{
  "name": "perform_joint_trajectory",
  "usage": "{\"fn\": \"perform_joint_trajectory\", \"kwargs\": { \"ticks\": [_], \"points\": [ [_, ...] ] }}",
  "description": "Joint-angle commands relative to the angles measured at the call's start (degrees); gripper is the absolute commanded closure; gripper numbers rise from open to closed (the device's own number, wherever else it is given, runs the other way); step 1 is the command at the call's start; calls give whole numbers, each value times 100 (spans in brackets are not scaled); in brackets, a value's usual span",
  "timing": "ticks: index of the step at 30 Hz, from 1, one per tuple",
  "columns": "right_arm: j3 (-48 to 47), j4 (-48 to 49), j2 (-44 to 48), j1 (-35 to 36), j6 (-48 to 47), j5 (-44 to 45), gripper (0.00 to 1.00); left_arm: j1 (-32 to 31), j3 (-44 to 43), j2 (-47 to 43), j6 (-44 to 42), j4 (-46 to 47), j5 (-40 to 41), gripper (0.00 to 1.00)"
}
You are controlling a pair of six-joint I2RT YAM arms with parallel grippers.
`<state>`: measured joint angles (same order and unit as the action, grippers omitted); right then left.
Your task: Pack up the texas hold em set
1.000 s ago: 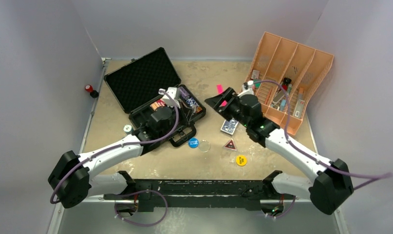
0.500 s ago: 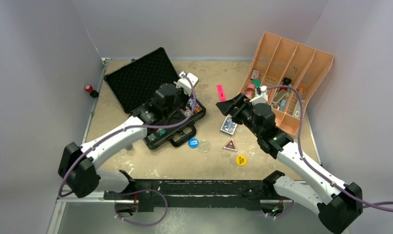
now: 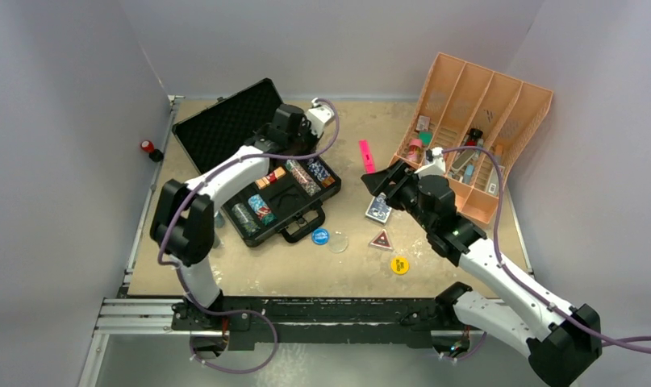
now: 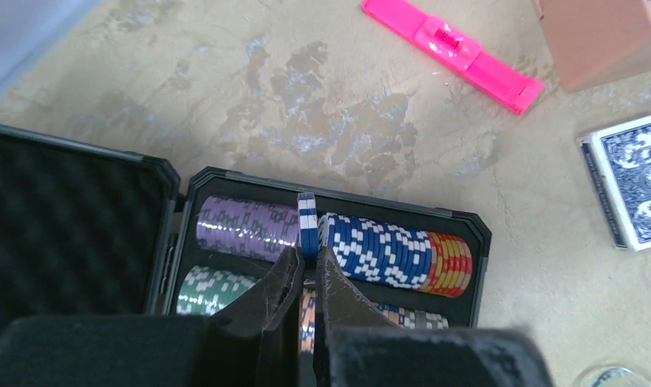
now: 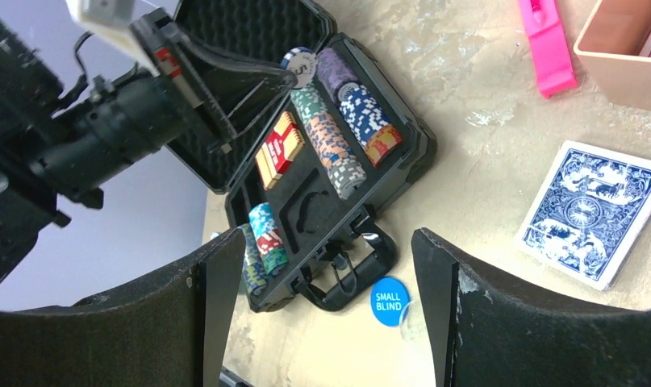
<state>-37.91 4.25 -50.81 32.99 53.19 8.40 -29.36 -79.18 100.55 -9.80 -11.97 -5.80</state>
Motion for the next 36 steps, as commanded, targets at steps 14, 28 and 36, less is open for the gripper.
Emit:
{"fn": "perform_joint_trajectory", "kwargs": {
  "ticks": [14, 28, 36],
  "points": [
    [12, 220, -209, 8, -228, 99, 22, 177, -1101, 1159, -24, -826, -148, 100],
    [-23, 249, -471, -1, -188, 21, 22, 234, -1071, 1035, 339, -844, 210, 56],
    [-58, 323, -621, -1, -250, -93, 22, 358, -895, 877, 623, -609, -121, 77]
  ]
}}
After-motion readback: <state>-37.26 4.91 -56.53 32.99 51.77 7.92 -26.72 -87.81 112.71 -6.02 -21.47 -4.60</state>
